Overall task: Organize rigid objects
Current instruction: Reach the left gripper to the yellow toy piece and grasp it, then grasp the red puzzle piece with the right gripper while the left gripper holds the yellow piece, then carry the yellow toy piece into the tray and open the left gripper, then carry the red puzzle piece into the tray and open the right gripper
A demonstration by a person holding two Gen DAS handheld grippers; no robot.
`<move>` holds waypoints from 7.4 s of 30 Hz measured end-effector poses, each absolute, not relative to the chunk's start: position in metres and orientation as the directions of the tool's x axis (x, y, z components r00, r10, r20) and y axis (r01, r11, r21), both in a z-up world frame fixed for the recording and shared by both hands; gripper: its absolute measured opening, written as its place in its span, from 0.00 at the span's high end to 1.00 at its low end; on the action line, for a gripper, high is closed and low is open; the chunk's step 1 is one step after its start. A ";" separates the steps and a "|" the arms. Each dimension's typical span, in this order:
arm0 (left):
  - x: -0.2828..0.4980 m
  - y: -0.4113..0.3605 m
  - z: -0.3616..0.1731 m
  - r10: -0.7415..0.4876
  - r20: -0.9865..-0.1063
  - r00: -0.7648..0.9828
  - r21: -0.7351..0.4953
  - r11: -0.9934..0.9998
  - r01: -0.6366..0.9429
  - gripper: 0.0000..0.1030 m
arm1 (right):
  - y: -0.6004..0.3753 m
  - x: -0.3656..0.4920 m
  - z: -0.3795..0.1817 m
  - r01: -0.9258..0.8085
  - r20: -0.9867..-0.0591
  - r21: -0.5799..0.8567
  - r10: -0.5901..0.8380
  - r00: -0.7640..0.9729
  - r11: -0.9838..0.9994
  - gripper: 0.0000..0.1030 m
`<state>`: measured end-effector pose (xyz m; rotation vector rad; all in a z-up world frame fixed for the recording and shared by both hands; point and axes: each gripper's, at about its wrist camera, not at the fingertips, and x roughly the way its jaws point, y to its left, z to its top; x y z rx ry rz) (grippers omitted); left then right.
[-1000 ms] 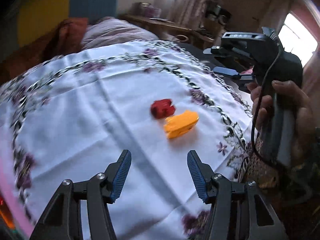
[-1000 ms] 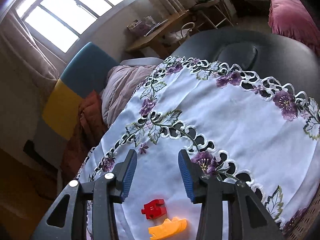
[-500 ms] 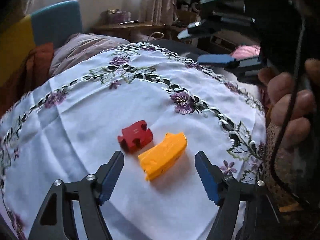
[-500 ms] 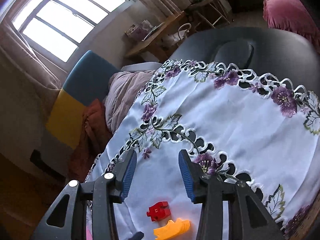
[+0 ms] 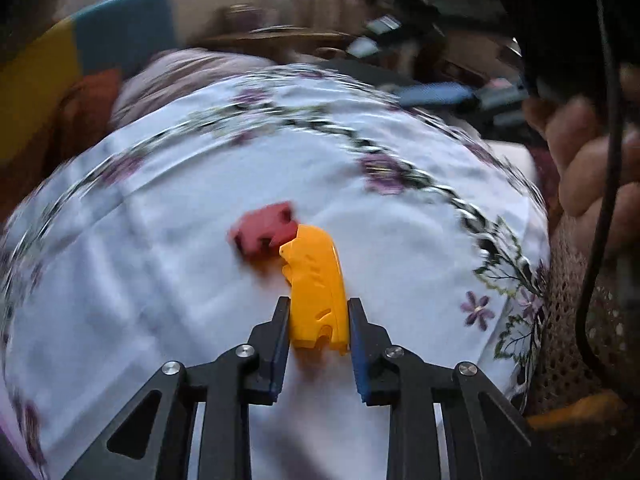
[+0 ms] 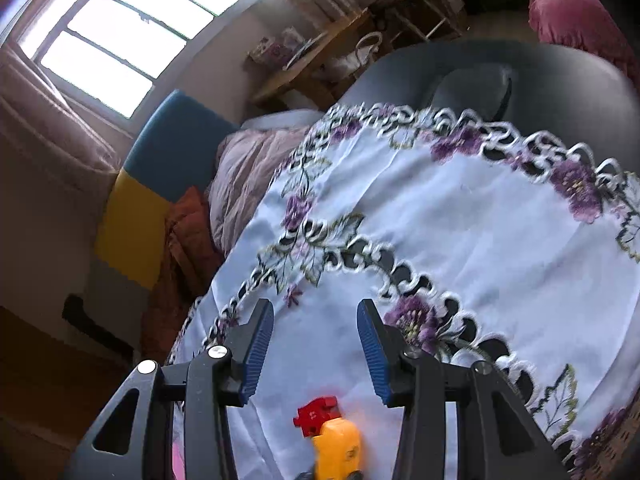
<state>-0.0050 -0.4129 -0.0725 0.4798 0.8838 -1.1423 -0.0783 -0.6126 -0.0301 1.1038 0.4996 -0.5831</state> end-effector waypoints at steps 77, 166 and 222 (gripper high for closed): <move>0.033 -0.281 -0.084 -0.550 -0.750 0.369 -0.146 0.681 0.718 0.74 | -0.491 0.054 -0.082 0.400 -0.927 0.034 -0.121 0.355 0.916 0.52; 0.043 -0.031 -0.065 -0.359 -0.808 0.467 -0.228 0.921 0.314 0.71 | -0.471 0.053 -0.080 0.289 -0.891 -0.147 -0.253 0.376 0.946 0.52; 0.025 0.025 -0.026 -0.235 -0.708 0.665 -0.179 0.972 0.153 0.52 | -0.169 0.048 -0.021 -0.499 -0.850 0.017 0.276 0.449 0.866 0.52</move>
